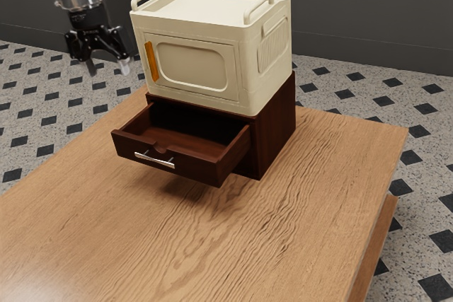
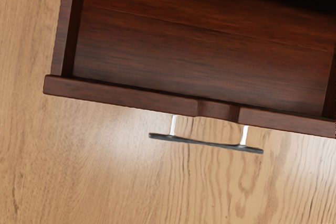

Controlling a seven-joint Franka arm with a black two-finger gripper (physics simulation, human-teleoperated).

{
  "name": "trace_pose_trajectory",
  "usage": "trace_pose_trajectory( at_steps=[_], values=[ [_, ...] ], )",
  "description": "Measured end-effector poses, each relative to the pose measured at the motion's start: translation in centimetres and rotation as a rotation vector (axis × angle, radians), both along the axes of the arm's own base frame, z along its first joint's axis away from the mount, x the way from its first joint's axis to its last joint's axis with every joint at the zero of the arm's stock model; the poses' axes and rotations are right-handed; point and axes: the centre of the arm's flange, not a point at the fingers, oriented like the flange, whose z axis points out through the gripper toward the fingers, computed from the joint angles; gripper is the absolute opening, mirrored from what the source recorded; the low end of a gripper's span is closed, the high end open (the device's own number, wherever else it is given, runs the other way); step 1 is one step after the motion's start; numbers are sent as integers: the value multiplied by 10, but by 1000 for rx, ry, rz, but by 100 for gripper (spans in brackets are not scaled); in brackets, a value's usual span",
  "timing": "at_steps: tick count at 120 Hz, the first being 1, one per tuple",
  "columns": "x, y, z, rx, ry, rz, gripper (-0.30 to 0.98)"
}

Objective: Push the drawer handle with one arm to close the drawer

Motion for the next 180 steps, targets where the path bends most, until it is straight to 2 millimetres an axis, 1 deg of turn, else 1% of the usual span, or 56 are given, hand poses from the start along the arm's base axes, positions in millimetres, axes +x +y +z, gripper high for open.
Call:
trace_pose_trajectory(
  at_steps=[8, 12, 16, 23, 26, 34, 39, 44, 50, 57, 61, 66, 78, 88, 92, 103, 111, 123, 143, 160, 180],
  values=[
    [-1, -3, -3, 1, -4, -16, 69],
    [-8, -8, -6, 2, -1, -31, 69],
    [-24, -15, -15, 0, 9, -50, 69],
    [-67, -30, -37, 12, 16, -89, 69],
    [-87, -36, -50, 16, 18, -104, 68],
    [-128, -41, -80, 24, 12, -123, 67],
    [-154, -44, -102, 24, 6, -131, 66],
    [-168, -47, -122, 27, 3, -139, 66],
    [-172, -55, -143, 38, 5, -158, 62],
    [-167, -68, -162, 58, 7, -185, 52],
    [-164, -77, -168, 71, 1, -202, 45],
    [-159, -83, -176, 81, -4, -212, 37],
    [-143, -87, -199, 89, -3, -211, 21],
    [-122, -87, -217, 94, -10, -204, 12],
    [-114, -87, -220, 97, -22, -201, 9],
    [-91, -88, -217, 105, -67, -196, 2],
    [-73, -88, -214, 110, -93, -192, -1],
    [-52, -88, -216, 114, -115, -187, -4],
    [-26, -88, -225, 117, -135, -179, -6],
    [-7, -88, -234, 120, -145, -175, -3],
    [21, -86, -235, 125, -175, -169, -1]
  ],
)
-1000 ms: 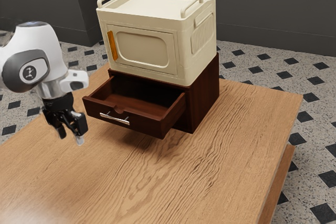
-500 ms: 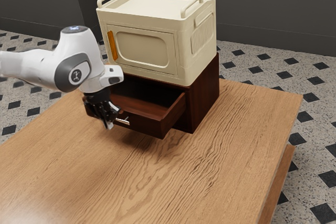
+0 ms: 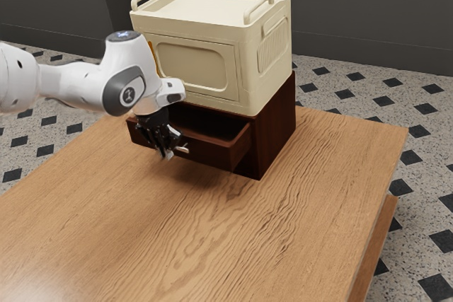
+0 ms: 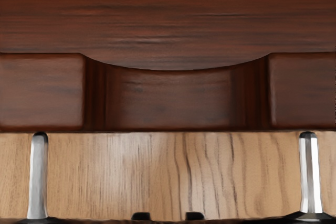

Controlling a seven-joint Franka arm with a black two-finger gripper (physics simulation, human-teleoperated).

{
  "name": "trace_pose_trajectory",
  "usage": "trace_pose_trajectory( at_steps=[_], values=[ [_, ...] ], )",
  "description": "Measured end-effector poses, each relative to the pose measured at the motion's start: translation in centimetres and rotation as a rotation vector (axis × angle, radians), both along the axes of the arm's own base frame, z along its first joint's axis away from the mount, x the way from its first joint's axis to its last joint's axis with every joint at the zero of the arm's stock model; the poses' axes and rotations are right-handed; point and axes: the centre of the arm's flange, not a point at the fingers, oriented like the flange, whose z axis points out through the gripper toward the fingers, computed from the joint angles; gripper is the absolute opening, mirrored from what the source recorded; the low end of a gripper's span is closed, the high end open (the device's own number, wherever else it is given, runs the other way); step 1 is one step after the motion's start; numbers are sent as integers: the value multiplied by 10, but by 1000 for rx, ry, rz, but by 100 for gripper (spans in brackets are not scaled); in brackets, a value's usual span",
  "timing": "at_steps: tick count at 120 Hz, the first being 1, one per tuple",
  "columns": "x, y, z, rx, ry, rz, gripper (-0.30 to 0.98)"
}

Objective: Push the drawer handle with one arm to close the drawer

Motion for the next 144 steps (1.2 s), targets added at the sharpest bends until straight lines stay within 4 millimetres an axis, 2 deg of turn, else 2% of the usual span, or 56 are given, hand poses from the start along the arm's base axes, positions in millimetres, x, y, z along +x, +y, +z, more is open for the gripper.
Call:
trace_pose_trajectory(
  at_steps=[39, 83, 99, 106, 114, 119, 123, 131, 137, 144],
  values=[
    [54, -1, 5, 6, -73, -5, 2],
    [94, -4, 2, 10, -121, -18, 3],
    [92, -6, 2, 20, -121, -36, 3],
    [49, -9, 12, 10, -91, -34, 6],
    [-10, -13, 37, 2, -76, -31, 13],
    [-34, -17, 63, -7, -79, -27, 22],
    [-44, -21, 82, -20, -80, -21, 29],
    [-44, -25, 139, -52, -107, -8, 40],
    [-35, -23, 187, -72, -131, 4, 46],
    [-26, -14, 224, -87, -127, 24, 51]
  ],
)
